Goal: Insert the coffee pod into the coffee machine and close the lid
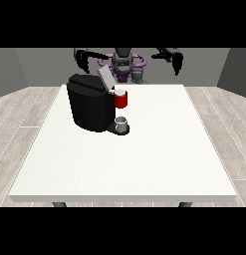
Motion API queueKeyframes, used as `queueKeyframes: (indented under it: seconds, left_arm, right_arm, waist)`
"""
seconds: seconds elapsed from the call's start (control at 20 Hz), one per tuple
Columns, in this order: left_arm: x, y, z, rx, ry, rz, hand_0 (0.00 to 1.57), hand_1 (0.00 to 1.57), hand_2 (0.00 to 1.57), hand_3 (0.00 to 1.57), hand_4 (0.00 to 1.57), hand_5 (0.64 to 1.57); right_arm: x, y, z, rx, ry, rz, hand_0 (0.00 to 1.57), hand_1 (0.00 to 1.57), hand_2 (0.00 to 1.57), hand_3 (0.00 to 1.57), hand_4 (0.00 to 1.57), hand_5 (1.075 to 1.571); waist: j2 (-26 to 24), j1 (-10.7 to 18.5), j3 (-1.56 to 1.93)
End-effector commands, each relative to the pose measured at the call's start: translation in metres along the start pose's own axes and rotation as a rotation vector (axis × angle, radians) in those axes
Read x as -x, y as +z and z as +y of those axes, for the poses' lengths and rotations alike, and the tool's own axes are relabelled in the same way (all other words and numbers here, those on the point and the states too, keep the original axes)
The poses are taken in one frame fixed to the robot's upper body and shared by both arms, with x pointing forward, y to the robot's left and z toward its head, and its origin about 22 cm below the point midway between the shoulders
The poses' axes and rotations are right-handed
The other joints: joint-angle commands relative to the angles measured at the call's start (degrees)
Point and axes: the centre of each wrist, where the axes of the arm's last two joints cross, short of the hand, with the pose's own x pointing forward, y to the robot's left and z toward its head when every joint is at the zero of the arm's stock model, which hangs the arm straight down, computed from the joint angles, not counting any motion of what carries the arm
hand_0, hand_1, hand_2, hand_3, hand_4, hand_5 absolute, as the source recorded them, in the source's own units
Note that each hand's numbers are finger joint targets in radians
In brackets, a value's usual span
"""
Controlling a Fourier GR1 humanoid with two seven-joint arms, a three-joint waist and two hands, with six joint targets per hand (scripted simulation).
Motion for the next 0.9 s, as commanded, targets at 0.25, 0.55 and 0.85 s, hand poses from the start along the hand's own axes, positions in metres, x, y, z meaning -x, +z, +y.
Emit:
queueKeyframes:
  seconds: [0.25, 0.55, 0.85]
  left_arm:
    - [-0.003, 0.036, 0.024, -0.052, -0.031, 0.003, 0.0, 0.0, 0.0, 0.0, 0.0, 1.571]
    - [-0.021, 0.029, 0.012, -0.037, -0.024, -0.007, 0.0, 0.0, 0.0, 0.0, 0.0, 1.571]
    - [-0.032, 0.031, -0.009, -0.066, -0.027, -0.08, 0.0, 0.0, 0.0, 0.0, 0.0, 1.571]
  right_arm:
    - [-0.011, -0.023, 0.014, -0.058, -0.005, -0.002, 0.0, 0.0, 0.0, 0.0, 0.0, 1.571]
    - [-0.028, -0.046, 0.035, -0.091, 0.056, -0.014, 0.0, 0.0, 0.0, 0.0, 0.0, 1.571]
    - [-0.021, -0.055, 0.022, -0.06, 0.051, -0.045, 0.0, 0.0, 0.0, 0.0, 0.0, 1.571]
  waist:
    - [3.3, -3.2, -0.02]
    - [4.7, -1.8, -0.02]
    - [7.2, -1.0, -0.01]
